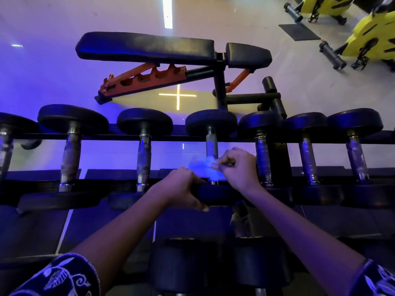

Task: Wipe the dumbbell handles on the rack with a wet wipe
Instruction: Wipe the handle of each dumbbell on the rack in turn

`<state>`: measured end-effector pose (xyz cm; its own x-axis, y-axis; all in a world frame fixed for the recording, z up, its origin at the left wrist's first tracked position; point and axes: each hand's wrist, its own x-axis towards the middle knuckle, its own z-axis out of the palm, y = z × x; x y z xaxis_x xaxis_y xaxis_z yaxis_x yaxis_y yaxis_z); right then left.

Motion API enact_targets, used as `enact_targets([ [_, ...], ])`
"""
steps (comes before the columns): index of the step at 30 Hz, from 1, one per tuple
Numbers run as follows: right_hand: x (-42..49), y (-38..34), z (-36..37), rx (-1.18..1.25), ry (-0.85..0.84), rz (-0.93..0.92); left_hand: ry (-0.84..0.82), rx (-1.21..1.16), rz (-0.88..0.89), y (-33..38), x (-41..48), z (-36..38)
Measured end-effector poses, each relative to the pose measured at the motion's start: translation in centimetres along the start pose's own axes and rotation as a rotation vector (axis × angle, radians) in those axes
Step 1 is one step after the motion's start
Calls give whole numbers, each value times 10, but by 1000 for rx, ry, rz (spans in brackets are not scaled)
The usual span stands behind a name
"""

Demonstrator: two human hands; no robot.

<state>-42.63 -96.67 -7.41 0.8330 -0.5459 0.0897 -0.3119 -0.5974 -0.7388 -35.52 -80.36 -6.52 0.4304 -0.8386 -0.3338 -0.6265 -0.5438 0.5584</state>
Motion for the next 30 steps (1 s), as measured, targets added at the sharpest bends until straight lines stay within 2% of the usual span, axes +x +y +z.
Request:
enact_targets([
  [7,51,-15,9,143,173,84,25,-20,3,0,-1,0],
  [13,7,-2,6,55,50,7,15,-4,6,0,1,0],
  [20,49,-14,11,173,181,83,24,-19,-3,0,0,2],
  [25,1,-2,4,40,19,81,21,-4,-12,1,1,1],
  [28,9,-5,0,93,16,143,26,-3,-13,0,2,2],
  [30,36,-5,5,223,47,284,24,-23,-13,0,1,2],
])
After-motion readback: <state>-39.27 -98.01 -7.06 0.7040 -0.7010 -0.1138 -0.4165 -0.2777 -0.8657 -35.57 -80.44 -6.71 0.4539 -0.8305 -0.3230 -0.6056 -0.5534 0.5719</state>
